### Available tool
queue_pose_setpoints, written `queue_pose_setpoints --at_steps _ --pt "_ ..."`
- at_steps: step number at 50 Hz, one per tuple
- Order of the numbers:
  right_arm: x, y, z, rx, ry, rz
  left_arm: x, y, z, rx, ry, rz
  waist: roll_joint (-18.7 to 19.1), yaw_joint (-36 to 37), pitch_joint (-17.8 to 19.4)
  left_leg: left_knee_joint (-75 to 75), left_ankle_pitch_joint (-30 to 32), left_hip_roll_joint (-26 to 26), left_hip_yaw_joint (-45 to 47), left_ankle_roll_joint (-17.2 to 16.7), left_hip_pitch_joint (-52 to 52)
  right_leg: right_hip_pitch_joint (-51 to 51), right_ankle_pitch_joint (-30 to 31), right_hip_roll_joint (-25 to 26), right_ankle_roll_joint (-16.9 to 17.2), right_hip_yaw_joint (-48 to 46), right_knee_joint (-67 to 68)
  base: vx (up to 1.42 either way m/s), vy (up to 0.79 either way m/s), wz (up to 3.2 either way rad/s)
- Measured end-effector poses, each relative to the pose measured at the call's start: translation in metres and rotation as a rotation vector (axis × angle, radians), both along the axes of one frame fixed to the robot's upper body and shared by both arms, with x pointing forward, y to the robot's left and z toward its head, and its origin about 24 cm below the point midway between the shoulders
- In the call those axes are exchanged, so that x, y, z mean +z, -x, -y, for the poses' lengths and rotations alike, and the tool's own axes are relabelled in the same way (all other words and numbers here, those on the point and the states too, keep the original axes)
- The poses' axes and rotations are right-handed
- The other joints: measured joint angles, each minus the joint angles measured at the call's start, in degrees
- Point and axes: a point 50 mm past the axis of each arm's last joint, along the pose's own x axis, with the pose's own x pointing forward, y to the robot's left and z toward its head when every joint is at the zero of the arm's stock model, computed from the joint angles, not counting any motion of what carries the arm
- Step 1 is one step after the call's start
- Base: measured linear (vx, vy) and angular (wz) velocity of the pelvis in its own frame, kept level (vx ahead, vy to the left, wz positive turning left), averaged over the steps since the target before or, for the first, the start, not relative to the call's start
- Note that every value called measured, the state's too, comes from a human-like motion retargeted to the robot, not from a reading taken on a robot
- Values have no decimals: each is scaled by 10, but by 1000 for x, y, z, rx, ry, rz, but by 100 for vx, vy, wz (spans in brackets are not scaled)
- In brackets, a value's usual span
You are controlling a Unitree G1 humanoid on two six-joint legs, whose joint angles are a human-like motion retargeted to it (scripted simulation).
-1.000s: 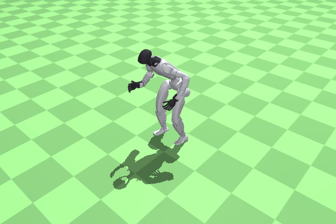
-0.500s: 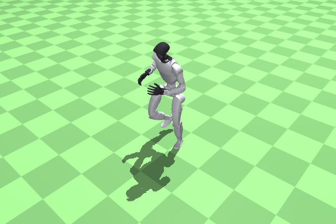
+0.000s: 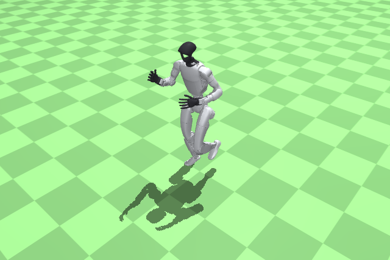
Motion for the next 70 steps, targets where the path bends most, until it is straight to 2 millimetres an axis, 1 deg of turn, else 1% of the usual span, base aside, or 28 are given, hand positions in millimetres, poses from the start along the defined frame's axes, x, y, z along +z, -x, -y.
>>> queue_pose_setpoints --at_steps 3,5,8,10,14,17,20,23,26,28,30,33,35,37,40,42,44,46,48,50,53,55,58,60,63,65,68,70 --pt "79 38 -10 11 -100 450 -67 52 -47 84 -171 -389 -30 26 -29 -22 2 -6 3 14 -20 -38 14 -8 22 24 36 20 -4 -50" --pt "99 65 2 -98 -236 638 -81 84 -74 164 -195 -539 -55 53 -60 -121 21 -22 9 17 -5 -24 90 -18 50 32 -33 26 -4 -22" --pt "94 97 2 -46 -241 762 -84 115 -95 172 -251 -659 -87 104 -91 -383 60 -49 18 12 79 1 229 -28 91 65 -127 22 2 -59" --pt "84 108 0 24 -266 768 -80 126 -101 179 -325 -670 -79 128 -103 -583 118 -47 8 -13 155 12 263 -9 94 87 -142 14 7 -94" --pt "61 109 -18 209 -192 646 -86 117 -75 107 -388 -599 31 106 -109 -809 268 46 -36 -72 260 -73 112 84 16 -1 190 2 11 -47" --pt "35 93 -29 261 -48 434 -84 71 -37 47 -306 -407 64 49 -87 -813 148 70 -42 -65 279 -187 7 51 -11 -66 552 -8 12 92" --pt "-26 70 -10 -54 244 126 -23 0 18 52 -234 93 58 11 -67 -746 6 38 -94 -14 239 -270 -43 28 6 -35 774 -10 8 155" --pt "-132 81 49 -391 531 -458 93 -39 69 151 -148 659 62 13 -78 -636 -29 11 -137 -11 159 -297 -65 15 7 -25 820 2 1 146" --pt "-180 132 84 -405 665 -841 181 -21 70 325 74 1007 89 -6 -104 -721 31 25 -148 -64 192 -249 -54 21 -10 -52 694 21 0 54" --pt "-178 151 96 -384 698 -938 206 4 57 304 305 1116 118 -43 -120 -822 116 46 -151 -97 241 -181 -19 42 -12 -82 521 27 -4 25" --pt "-177 161 101 -357 579 -1027 209 32 50 53 552 1136 135 -79 -137 -890 217 55 -157 -126 270 -98 46 69 1 -103 288 24 -10 36" --pt "-201 159 96 -240 195 -1191 193 53 48 -434 733 982 97 -106 -160 -929 304 5 -120 -134 284 -1 182 59 47 -63 -42 13 -14 15" --pt "-223 143 81 -149 2 -1217 173 53 47 -528 720 850 56 -104 -174 -896 281 -27 -44 -99 280 7 249 28 78 -8 -137 4 -15 -58" --pt "-249 116 63 -95 -42 -1243 145 42 44 -388 542 709 18 -92 -177 -729 196 -43 15 -49 223 -3 252 -8 92 40 -152 -3 -13 -103" --pt "-258 59 33 -112 18 -1169 87 20 27 -70 189 448 8 -64 -136 -367 80 -35 5 -37 95 10 136 -22 60 74 -140 -11 -7 -130" --pt "-214 9 4 -64 -29 -930 22 12 9 68 151 142 24 -52 -76 -187 35 -23 -11 -32 57 28 51 -11 15 91 -110 -12 -1 -130" --pt "-135 -23 -27 64 -197 -609 -55 29 -8 151 334 -257 38 -42 -22 -67 4 4 -15 -6 36 9 -11 8 -20 109 -25 -6 1 -106" --pt "-48 -15 -37 194 -292 -245 -111 73 -25 239 496 -577 43 -26 -16 -16 -10 20 -17 22 4 -38 -35 21 -21 120 51 6 -1 -42" --pt "13 29 -20 212 -303 115 -121 117 -49 281 428 -712 31 3 -48 -51 -3 8 -20 33 -19 -50 1 13 0 119 19 21 -3 35" --pt "37 81 -2 159 -303 395 -101 141 -68 268 222 -713 4 35 -83 -169 12 -22 -15 33 -3 -26 89 -11 35 111 -72 27 -2 64" --pt "40 117 -6 158 -264 524 -82 144 -76 272 111 -651 -30 50 -106 -464 61 -43 22 20 90 -9 231 -29 81 98 -147 20 2 41" --pt "31 114 -16 217 -205 441 -79 133 -70 271 161 -593 -23 49 -102 -679 133 -39 33 -18 174 1 269 -6 80 83 -148 10 5 4" --pt "-9 86 -24 236 -44 132 -73 88 -41 137 230 -451 59 36 -82 -871 261 23 4 -87 250 -56 166 76 25 -5 93 1 7 40" --pt "-55 64 -19 184 27 -156 -53 45 -17 19 206 -303 93 14 -77 -900 278 55 -3 -112 253 -137 84 81 -1 -81 347 -4 4 140" --pt "-139 47 -7 83 47 -597 22 -18 31 -145 74 82 82 -18 -47 -879 158 43 -31 -88 245 -217 10 40 -13 -113 635 -13 1 201" --pt "-186 50 -3 5 37 -796 88 -39 74 -227 -76 423 50 -25 -13 -741 38 23 -62 -64 175 -264 -31 20 -12 -99 768 -23 -9 195" --pt "-212 46 -11 -63 18 -902 192 -35 130 -265 -116 832 -2 12 87 -553 -24 -14 -86 30 67 -331 -66 4 -54 -55 850 -32 -17 79" --pt "-206 44 -18 -28 26 -875 229 -20 146 -246 -40 980 -24 30 136 -513 -25 -16 -78 26 36 -360 -78 -5 -73 -36 832 -20 -15 -23"
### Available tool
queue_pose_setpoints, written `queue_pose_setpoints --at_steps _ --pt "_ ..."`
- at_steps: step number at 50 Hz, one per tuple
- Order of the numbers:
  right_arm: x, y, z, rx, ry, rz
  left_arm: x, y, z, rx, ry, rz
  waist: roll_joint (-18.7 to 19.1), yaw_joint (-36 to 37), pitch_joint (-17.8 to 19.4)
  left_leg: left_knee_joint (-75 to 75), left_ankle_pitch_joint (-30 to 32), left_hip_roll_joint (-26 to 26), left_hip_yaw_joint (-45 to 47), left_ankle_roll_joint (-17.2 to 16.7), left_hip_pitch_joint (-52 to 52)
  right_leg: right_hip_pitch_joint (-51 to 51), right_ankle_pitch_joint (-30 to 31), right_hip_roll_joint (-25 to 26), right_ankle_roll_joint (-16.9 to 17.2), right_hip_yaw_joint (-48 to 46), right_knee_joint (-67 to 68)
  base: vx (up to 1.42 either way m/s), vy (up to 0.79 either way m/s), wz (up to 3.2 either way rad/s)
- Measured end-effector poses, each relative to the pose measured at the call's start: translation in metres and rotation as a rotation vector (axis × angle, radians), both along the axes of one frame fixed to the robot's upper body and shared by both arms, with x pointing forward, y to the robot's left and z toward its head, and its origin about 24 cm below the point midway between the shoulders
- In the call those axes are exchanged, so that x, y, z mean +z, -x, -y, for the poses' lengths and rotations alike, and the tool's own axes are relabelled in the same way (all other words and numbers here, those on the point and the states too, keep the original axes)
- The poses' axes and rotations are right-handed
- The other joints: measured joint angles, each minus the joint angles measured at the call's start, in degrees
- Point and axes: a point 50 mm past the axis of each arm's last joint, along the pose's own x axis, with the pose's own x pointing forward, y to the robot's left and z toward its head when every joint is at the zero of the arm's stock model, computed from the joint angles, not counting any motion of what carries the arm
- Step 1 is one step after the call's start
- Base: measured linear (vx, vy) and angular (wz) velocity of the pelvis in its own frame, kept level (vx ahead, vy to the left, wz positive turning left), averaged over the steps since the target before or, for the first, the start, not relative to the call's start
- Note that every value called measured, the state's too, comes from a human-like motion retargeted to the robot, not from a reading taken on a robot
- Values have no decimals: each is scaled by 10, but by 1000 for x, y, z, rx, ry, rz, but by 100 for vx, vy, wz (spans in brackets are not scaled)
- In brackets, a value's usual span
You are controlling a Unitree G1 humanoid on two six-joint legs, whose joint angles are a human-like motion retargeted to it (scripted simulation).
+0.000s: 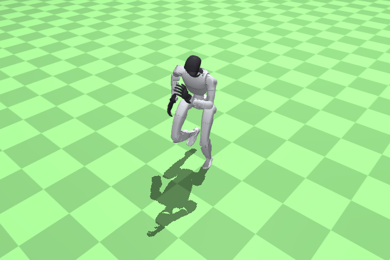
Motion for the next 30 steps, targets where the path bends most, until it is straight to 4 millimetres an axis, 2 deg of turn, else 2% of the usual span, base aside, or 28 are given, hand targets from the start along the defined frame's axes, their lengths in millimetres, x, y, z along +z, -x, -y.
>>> queue_pose_setpoints --at_steps 2,3,5,6,7,8,10,12,13,15,17,18,20,22,23,25,27,28,30 --pt "12 5 -7 93 -20 41 -6 0 -13 -17 142 -31 -14 -1 3 -47 21 9 10 -16 -2 -17 7 -2 2 0 -94 -2 -12 -58" --pt "20 11 -7 153 -46 60 -23 -5 -32 -8 219 -88 -19 -8 2 -96 43 12 15 -25 14 -9 16 -4 10 -8 -164 9 -11 -67" --pt "38 29 2 256 -81 88 -80 -15 -83 111 336 -291 -23 -20 0 -230 110 21 30 -47 76 40 50 -7 36 -43 -334 19 -12 -84" --pt "48 38 12 281 -65 108 -119 -18 -110 208 361 -442 -20 -21 -2 -295 153 30 44 -62 111 75 80 -1 53 -68 -426 26 -14 -114" --pt "58 46 21 301 -43 127 -159 -13 -136 301 380 -596 -17 -22 -4 -350 195 38 58 -78 143 110 111 6 69 -91 -516 28 -16 -138" --pt "67 53 29 303 -19 146 -199 0 -159 379 396 -761 -13 -21 -10 -387 235 47 75 -94 166 144 143 17 83 -109 -602 28 -18 -145" --pt "80 63 43 265 -22 164 -267 50 -191 486 460 -1066 -11 -19 -31 -415 298 57 100 -120 188 196 190 36 106 -116 -749 28 -20 -146" --pt "87 66 52 185 -67 197 -300 108 -207 539 510 -1284 -19 -12 -40 -370 308 51 110 -112 183 231 215 26 121 -89 -846 23 -22 -118" --pt "92 67 55 146 -82 223 -305 134 -212 543 506 -1372 -25 -8 -40 -313 287 46 115 -96 167 242 227 9 126 -73 -878 18 -21 -84" --pt "102 65 59 89 -97 290 -301 167 -217 485 440 -1515 -26 2 -41 -109 202 50 122 -62 89 248 243 -29 133 -49 -916 14 -17 -53" --pt "111 62 60 49 -120 361 -287 173 -214 372 319 -1580 -1 23 -52 104 129 60 100 -59 -7 237 210 -48 131 -32 -913 11 -9 -42" --pt "116 54 56 54 -130 407 -285 168 -207 322 282 -1574 23 27 -42 190 103 60 78 -67 -38 239 178 -47 126 -26 -900 11 -3 -55" --pt "112 28 39 90 -144 452 -288 153 -189 269 219 -1520 58 34 -42 323 53 55 43 -79 -88 185 92 -46 135 -21 -767 12 0 -63" --pt "95 -18 12 166 -86 376 -296 119 -171 259 230 -1434 89 17 -41 398 20 65 33 -65 -102 142 42 -35 74 -18 -642 10 2 -41" --pt "88 -40 -4 206 -47 333 -292 94 -163 267 207 -1361 95 5 -42 423 6 70 40 -50 -104 127 31 -38 67 -18 -598 13 0 -9" --pt "95 -59 -28 265 -52 340 -259 46 -153 301 117 -1131 100 -8 -53 443 -9 76 62 -30 -95 129 15 -46 73 -21 -573 20 1 18" --pt "132 -49 -41 316 -176 509 -203 19 -147 344 107 -832 100 -14 -73 410 -3 67 81 -27 -79 160 25 -57 86 -31 -619 28 7 39" --pt "153 -37 -43 345 -236 610 -177 16 -145 337 160 -700 99 -20 -88 376 5 61 89 -30 -71 178 45 -62 92 -38 -653 32 13 49" --pt "188 -12 -41 377 -305 794 -132 26 -143 227 333 -490 95 -46 -123 279 25 50 110 -39 -44 217 112 -71 103 -54 -734 34 16 58"
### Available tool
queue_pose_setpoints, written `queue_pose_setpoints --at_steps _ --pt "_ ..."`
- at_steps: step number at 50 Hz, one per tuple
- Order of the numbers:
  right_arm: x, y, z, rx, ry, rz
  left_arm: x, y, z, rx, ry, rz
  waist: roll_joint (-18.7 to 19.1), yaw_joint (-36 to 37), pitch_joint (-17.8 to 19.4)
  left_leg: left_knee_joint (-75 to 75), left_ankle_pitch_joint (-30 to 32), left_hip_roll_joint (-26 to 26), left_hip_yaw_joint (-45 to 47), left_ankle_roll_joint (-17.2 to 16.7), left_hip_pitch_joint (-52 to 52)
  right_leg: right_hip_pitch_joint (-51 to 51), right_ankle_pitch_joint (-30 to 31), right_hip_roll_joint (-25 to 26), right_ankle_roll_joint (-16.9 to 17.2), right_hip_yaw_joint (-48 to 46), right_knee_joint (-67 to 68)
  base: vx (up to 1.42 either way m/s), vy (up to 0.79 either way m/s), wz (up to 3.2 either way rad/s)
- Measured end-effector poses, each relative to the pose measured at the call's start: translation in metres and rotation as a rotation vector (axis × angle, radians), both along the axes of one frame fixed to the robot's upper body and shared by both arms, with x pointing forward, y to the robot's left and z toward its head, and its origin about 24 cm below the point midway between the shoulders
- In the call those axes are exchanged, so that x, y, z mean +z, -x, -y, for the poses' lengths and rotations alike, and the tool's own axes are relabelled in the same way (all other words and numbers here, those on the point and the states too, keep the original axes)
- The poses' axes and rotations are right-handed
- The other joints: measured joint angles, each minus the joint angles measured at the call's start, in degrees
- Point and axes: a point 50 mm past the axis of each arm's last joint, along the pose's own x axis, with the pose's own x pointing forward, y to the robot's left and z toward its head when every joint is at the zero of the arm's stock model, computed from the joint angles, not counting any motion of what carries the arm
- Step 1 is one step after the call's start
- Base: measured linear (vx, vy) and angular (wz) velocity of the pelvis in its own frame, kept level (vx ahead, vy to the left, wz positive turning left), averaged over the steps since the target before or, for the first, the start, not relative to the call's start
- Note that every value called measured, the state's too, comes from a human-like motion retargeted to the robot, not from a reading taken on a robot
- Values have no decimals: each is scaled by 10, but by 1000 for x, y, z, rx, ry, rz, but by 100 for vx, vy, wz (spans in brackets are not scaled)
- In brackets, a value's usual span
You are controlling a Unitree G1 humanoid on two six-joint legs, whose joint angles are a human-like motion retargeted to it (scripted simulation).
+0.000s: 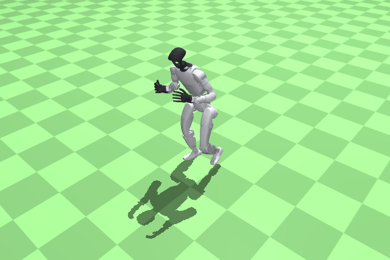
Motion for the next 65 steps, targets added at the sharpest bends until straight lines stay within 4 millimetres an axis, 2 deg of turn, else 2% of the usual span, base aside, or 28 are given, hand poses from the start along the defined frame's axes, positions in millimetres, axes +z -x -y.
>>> queue_pose_setpoints --at_steps 3,5,7,11,14,17,18,20,23,25,27,30,32,34,36,38,40,41,44,47,50,53,56,59,60,62,63,65 --pt "21 31 18 -106 -65 151 45 24 7 -186 191 284 -5 -33 -59 -214 41 -16 39 -26 73 61 121 -7 19 -17 -116 38 17 61" --pt "13 45 30 -210 -31 145 68 34 21 -321 201 423 -1 -33 -89 -387 86 -35 45 -47 137 97 177 -2 27 -19 -161 37 18 39" --pt "-6 45 38 -301 62 58 88 49 32 -396 171 568 18 -32 -99 -530 131 -26 27 -71 190 112 176 25 25 -15 -145 33 19 7" --pt "-65 31 43 -283 293 -239 116 72 55 -427 39 791 55 -36 -79 -625 180 39 6 -98 240 58 58 67 -6 1 116 22 18 -19" --pt "-112 26 55 -248 416 -473 131 73 73 -331 -88 874 36 -54 -56 -520 63 41 -13 -80 209 -23 -42 33 -16 18 375 12 12 29" --pt "-146 48 97 -374 428 -691 132 42 79 -53 -270 793 31 -65 -39 -345 -45 43 -24 -91 133 -65 -112 -4 -37 11 528 16 8 70" --pt "-152 62 109 -407 392 -752 122 25 77 18 -344 696 34 -62 -40 -333 -48 43 -24 -92 125 -71 -115 -4 -44 10 539 22 1 17" --pt "-156 81 119 -421 315 -825 77 -12 62 37 -452 376 29 -54 -48 -418 -10 22 -16 -75 167 -76 -83 2 -43 18 507 27 -7 -40" --pt "-147 76 113 -367 177 -784 -49 -47 13 43 -446 -314 39 -37 -81 -570 116 24 10 -74 239 -9 -46 51 -25 -8 266 31 -18 -102" --pt "-136 51 94 -334 42 -688 -149 -29 -20 53 -336 -779 39 -24 -108 -633 220 23 26 -77 264 39 14 78 -3 -18 58 25 -28 -137" --pt "-99 14 57 -298 14 -453 -220 16 -41 98 -200 -1094 16 -16 -120 -648 295 4 50 -80 277 76 82 76 20 -1 -121 19 -30 -148" --pt "-11 -11 -6 -209 -60 -38 -263 89 -59 158 -10 -1332 -30 4 -121 -538 276 -10 121 -44 268 72 154 28 48 26 -230 15 -25 -156" --pt "45 0 -28 -175 -17 268 -258 118 -70 109 6 -1380 -42 34 -110 -348 203 11 123 -22 217 54 156 3 54 38 -230 10 -17 -157" --pt "91 23 -43 -16 -115 469 -240 131 -81 95 16 -1364 -32 71 -86 -179 141 20 66 -32 162 43 106 7 34 58 -207 6 -11 -156" --pt "121 48 -50 82 -146 649 -218 121 -83 111 40 -1252 -9 103 -49 -58 90 12 5 -45 127 25 29 22 -2 74 -138 5 -5 -109" --pt "126 55 -51 65 -118 718 -186 89 -81 132 49 -1036 8 131 -26 28 47 17 -24 -28 105 -29 -43 31 -32 75 5 9 -8 -17" --pt "104 33 -47 -35 -32 602 -134 43 -69 151 19 -715 6 144 -16 65 20 25 -25 2 94 -59 -73 19 -31 58 98 16 -13 96" --pt "80 11 -39 -113 56 466 -101 20 -54 151 -13 -529 1 142 -20 49 15 20 -26 4 93 -45 -69 11 -20 41 84 21 -13 164" --pt "-26 -38 3 -322 406 -29 -9 -5 -7 140 -59 -35 -10 116 -51 -84 23 -15 -30 -21 109 15 7 -3 9 -15 -19 24 -7 182" --pt "-135 -23 55 -370 551 -544 46 13 33 -36 28 279 -13 65 -88 -321 97 -56 -29 -55 158 71 165 3 29 -42 -144 19 0 158" --pt "-176 18 79 -355 423 -801 60 36 57 -378 121 365 9 27 -111 -568 218 -67 -37 -77 231 96 265 45 31 -9 -177 19 -1 81" --pt "-153 19 67 -304 419 -662 44 37 55 -388 39 287 46 28 -115 -697 282 -37 -96 -105 273 92 204 103 5 0 -52 20 -4 -41" --pt "-95 0 44 -280 322 -365 6 26 35 -245 -28 63 68 45 -104 -733 290 -7 -139 -103 290 61 111 133 -21 6 150 12 -5 -108" --pt "-8 -6 27 -262 76 9 -51 12 10 -165 -25 -270 47 60 -79 -664 156 -10 -114 -38 279 16 23 107 -27 28 355 0 -4 -84" --pt "22 0 23 -252 -25 144 -75 8 1 -137 -26 -400 32 64 -69 -617 94 -20 -107 -6 265 2 -6 87 -27 35 414 -3 -7 -28" --pt "73 23 18 -223 -222 398 -125 5 -12 -77 -107 -662 3 67 -49 -449 -3 -31 -91 12 194 -4 -57 46 -34 34 480 -3 -9 -3" --pt "92 33 14 -207 -296 495 -143 4 -19 -57 -137 -760 -13 76 -37 -421 -11 -41 -93 30 179 -7 -68 33 -42 39 489 -3 -10 -18" --pt "110 53 10 -153 -399 619 -156 12 -27 -37 -166 -832 -33 94 -30 -412 -2 -45 -78 13 172 2 -74 21 -44 35 457 4 -9 -29"
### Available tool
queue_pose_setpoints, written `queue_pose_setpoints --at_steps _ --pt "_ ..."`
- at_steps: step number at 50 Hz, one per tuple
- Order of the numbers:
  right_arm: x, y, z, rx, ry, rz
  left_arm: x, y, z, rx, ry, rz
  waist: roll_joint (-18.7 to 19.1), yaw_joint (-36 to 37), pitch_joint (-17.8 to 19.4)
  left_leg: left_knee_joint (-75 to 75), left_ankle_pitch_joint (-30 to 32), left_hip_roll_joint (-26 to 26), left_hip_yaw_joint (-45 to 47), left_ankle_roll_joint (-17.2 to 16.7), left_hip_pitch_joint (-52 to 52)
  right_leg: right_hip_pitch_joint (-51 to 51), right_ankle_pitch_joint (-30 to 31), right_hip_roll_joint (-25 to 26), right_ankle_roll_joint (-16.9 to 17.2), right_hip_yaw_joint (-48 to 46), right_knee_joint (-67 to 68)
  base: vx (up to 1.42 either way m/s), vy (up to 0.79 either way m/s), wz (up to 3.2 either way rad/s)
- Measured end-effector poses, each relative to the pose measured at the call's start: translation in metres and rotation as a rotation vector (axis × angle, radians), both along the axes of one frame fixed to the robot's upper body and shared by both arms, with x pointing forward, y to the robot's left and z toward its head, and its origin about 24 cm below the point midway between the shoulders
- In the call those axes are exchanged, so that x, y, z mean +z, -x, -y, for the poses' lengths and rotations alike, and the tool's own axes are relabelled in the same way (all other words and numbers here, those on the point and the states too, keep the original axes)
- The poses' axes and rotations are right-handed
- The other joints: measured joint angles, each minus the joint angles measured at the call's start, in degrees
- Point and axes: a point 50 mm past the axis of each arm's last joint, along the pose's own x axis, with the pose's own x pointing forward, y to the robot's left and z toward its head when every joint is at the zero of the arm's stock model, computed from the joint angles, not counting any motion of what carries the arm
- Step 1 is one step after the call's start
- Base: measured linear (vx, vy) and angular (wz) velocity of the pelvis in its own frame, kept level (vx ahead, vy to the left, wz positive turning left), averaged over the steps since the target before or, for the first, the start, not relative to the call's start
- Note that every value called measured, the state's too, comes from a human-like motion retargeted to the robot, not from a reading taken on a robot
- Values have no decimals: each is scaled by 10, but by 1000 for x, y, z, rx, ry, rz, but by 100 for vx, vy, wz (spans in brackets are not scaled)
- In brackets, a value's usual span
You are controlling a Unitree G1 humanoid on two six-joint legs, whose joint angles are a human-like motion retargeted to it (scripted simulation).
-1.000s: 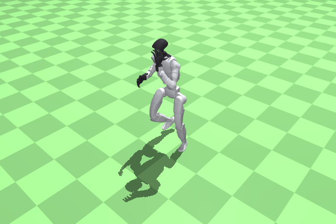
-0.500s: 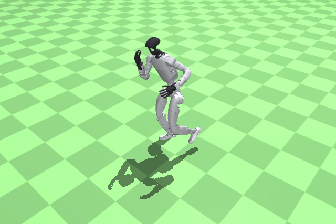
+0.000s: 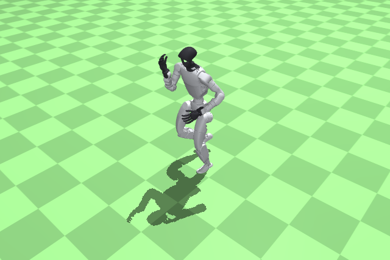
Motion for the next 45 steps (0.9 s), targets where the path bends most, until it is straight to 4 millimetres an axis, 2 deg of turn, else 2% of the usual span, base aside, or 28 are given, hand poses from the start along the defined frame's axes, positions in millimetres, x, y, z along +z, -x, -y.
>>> queue_pose_setpoints --at_steps 2,3,6,8,10,12,13,15,17,18,19,20,22,23,25,27,28,30,32,33,35,37,38,40,42,43,45 --pt "-7 9 -3 51 26 15 18 6 -2 -2 27 86 -5 17 -12 -80 53 5 7 -27 27 24 17 11 10 -20 -107 10 -8 -25" --pt "-18 11 -4 61 77 -17 32 9 -1 -7 52 154 -2 21 -20 -135 95 9 4 -36 48 45 33 24 16 -36 -183 9 -10 5" --pt "-71 2 -4 -52 353 -272 84 10 11 -25 121 435 14 8 -51 -240 236 15 -21 -76 66 111 118 74 46 -68 -451 2 -12 69" --pt "-120 -12 1 -161 571 -542 125 9 21 -20 162 675 8 -15 -60 -263 292 3 -4 -103 64 143 184 87 67 -60 -598 -6 -14 137" --pt "-181 -23 15 -226 753 -869 168 9 33 -10 218 921 -9 -43 -68 -231 280 -14 53 -99 53 149 237 74 85 -48 -675 -10 -13 157" --pt "-240 -28 34 -275 890 -1178 206 11 50 -27 292 1127 -29 -69 -74 -77 207 -29 94 -67 -1 143 253 34 97 -55 -691 -16 -11 157" --pt "-263 -28 41 -283 905 -1291 223 15 58 -52 348 1228 -37 -78 -72 34 168 -30 96 -54 -42 142 239 17 98 -63 -688 -19 -9 131" --pt "-294 -30 42 -237 879 -1445 243 26 69 -113 452 1357 -33 -90 -56 257 103 -21 77 -52 -115 147 161 0 92 -71 -654 -21 -7 82" --pt "-286 -48 25 -157 769 -1411 244 26 66 -122 468 1364 -6 -99 -16 441 48 -11 39 -40 -164 151 68 10 66 -69 -610 -26 -4 14" --pt "-269 -60 11 -120 727 -1319 235 21 60 -83 422 1323 8 -100 8 520 25 0 26 -34 -178 141 24 15 51 -63 -562 -22 -2 -42" --pt "-246 -72 -2 -98 670 -1212 218 10 53 -15 354 1227 16 -97 28 581 8 11 18 -25 -185 124 -10 17 39 -53 -506 -17 -1 -73" --pt "-220 -82 -15 -81 607 -1098 195 0 44 63 275 1101 19 -92 46 634 -7 21 13 -16 -189 102 -38 17 27 -40 -445 -11 -2 -90" --pt "-158 -94 -34 -55 428 -874 121 -22 24 181 176 697 3 -68 67 670 -11 30 22 2 -181 68 -47 12 27 -11 -383 -1 -3 -96" --pt "-128 -94 -36 -55 330 -769 78 -23 16 195 160 474 -8 -50 70 663 -7 33 29 9 -171 66 -33 12 32 0 -391 7 -3 -86" --pt "-82 -80 -25 -85 155 -573 5 -1 1 188 164 108 -33 -10 67 605 4 33 45 23 -149 83 25 16 43 13 -462 12 -2 -72" --pt "-59 -54 -4 -44 -43 -425 -26 39 -24 223 149 -71 -66 29 57 489 15 19 67 34 -118 103 124 12 60 25 -558 11 4 -65" --pt "-52 -42 7 -123 -56 -352 -30 59 -35 237 116 -121 -84 44 51 417 25 7 79 37 -102 107 179 7 71 32 -597 7 8 -72" --pt "-46 -17 19 -127 -58 -243 -27 97 -54 262 121 -204 -112 71 39 250 55 -16 101 32 -59 108 274 -1 92 42 -656 2 10 -87" --pt "-48 4 22 -57 20 -178 -23 121 -60 252 245 -264 -110 83 29 74 103 -26 100 7 -11 104 311 12 98 30 -676 -5 11 -85" --pt "-51 12 22 -23 64 -160 -21 125 -58 230 321 -269 -98 83 29 -6 135 -22 90 -9 11 103 307 28 92 19 -668 -10 10 -54" --pt "-62 23 22 26 149 -181 -15 119 -50 140 426 -235 -52 71 28 -126 208 13 75 -43 43 81 259 73 66 -2 -585 -13 10 -5" --pt "-79 21 23 5 236 -294 -1 90 -35 21 410 -123 -4 44 35 -165 238 66 83 -70 43 7 180 106 44 -24 -390 -17 9 70" --pt "-90 17 24 -12 280 -377 10 73 -28 -26 380 -46 12 25 39 -162 216 84 87 -78 34 -37 143 109 38 -37 -283 -20 10 117" --pt "-114 4 30 -63 380 -555 37 36 -9 -92 318 160 22 -15 60 -140 119 91 73 -70 12 -119 75 89 27 -48 -86 -24 10 147" --pt "-144 -11 37 -151 465 -732 75 -4 20 -127 261 430 12 -52 109 -31 10 75 35 -38 -44 -178 20 62 13 -32 62 -30 7 168" --pt "-161 -17 41 -206 484 -821 100 -22 36 -135 237 576 8 -65 138 60 -31 72 21 -34 -90 -202 -4 55 3 -21 119 -33 2 148" --pt "-203 -26 47 -309 483 -1046 156 -48 66 -138 231 830 -12 -73 162 177 -45 47 0 7 -182 -274 -23 50 -25 16 189 -34 -2 93"
